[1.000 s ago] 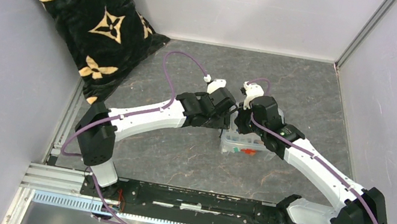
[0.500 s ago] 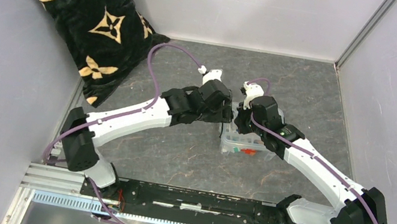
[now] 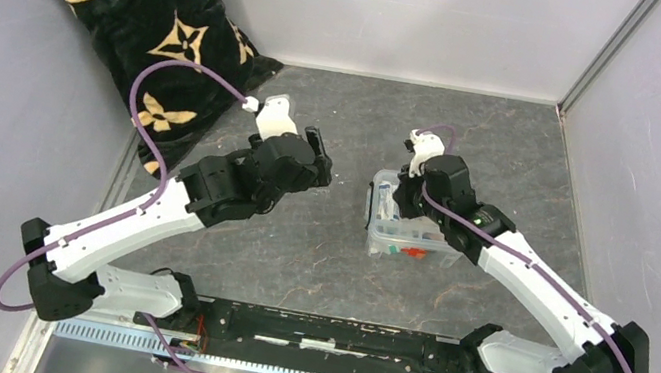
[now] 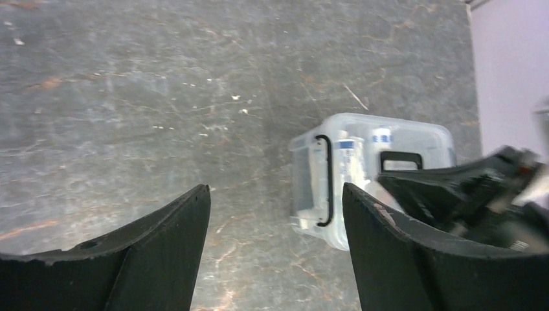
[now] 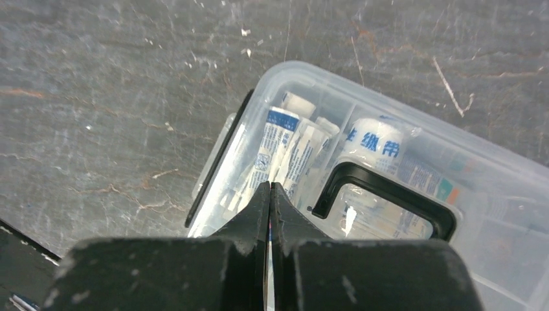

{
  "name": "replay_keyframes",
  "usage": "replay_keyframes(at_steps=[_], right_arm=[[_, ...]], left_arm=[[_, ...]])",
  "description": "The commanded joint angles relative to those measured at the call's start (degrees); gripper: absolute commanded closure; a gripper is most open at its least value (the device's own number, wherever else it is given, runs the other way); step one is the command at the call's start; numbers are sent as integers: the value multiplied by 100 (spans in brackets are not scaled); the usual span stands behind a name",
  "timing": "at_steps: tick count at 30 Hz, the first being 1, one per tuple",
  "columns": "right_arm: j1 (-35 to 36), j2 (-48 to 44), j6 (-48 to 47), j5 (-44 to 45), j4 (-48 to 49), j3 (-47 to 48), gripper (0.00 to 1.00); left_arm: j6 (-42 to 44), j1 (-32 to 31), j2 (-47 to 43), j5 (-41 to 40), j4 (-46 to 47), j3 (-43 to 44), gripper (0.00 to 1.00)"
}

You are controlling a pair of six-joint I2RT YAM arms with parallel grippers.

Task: Organize the medicine kit
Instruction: Reset both arms

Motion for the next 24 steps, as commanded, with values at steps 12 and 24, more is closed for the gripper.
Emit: replay_keyframes(at_steps=[12,24], right_arm=[[-14,-2508,-127,1774,187,-810,47],[-21,-4307,-309,1841,316,-1884,10]], left_arm=[[284,-15,-1172,-1934,-1044,-156,7],[632,-15,-3055,-2297,-929,-1198,0]])
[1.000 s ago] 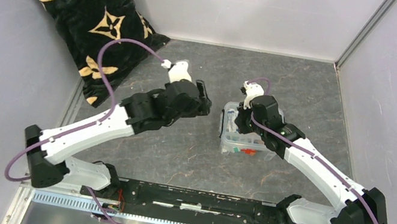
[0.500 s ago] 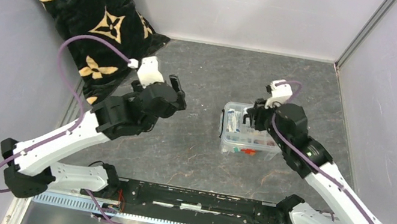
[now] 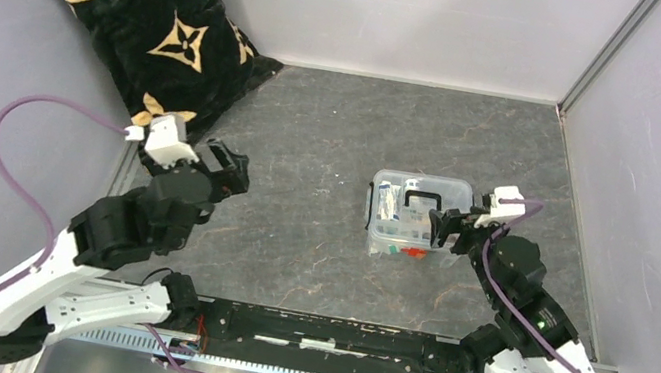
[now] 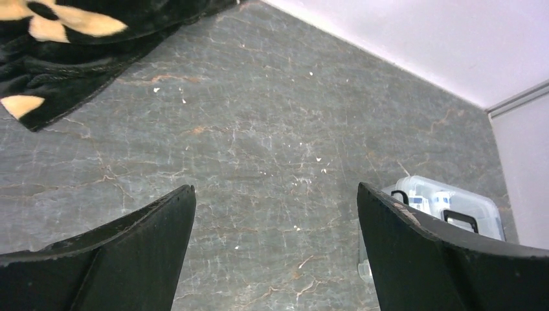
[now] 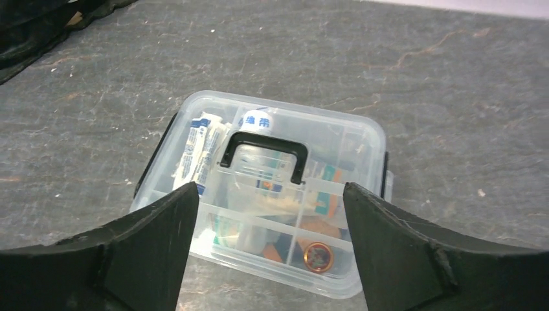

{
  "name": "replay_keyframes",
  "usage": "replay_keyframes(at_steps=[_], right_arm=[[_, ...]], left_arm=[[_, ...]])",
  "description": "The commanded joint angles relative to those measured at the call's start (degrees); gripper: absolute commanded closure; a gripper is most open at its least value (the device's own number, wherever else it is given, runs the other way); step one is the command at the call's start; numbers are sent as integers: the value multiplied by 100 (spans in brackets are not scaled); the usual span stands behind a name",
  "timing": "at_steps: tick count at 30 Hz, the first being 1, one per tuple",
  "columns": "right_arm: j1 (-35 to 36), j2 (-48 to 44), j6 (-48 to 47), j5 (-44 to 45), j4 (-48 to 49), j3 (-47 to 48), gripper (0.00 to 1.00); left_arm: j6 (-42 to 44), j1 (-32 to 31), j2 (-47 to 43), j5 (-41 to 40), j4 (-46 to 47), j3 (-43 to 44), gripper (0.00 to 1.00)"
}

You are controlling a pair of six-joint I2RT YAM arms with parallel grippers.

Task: Organize the medicine kit
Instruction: Reset both arms

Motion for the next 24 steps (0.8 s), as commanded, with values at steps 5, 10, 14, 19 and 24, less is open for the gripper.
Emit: replay_keyframes(at_steps=[5,10,14,19,24], right_arm=[[-14,-796,242,845,141,-521,2],[-18,-1054,465,1251,217,-802,2],[-14,-971,516,1341,184,-867,2],[-19,-870,541,1584,93,-858,2],[-14,-901,524,1687,-2,-796,2]], left_arm=[[394,-16,-764,-610,-23,-348,0],[526,-15,-953,-591,-116,-542,0],[516,-16,-1088,-587,-202,-754,0],[540,-19,-1277,-587,-261,-868,0],[611,-24,-1315,-569,-211,-877,0]])
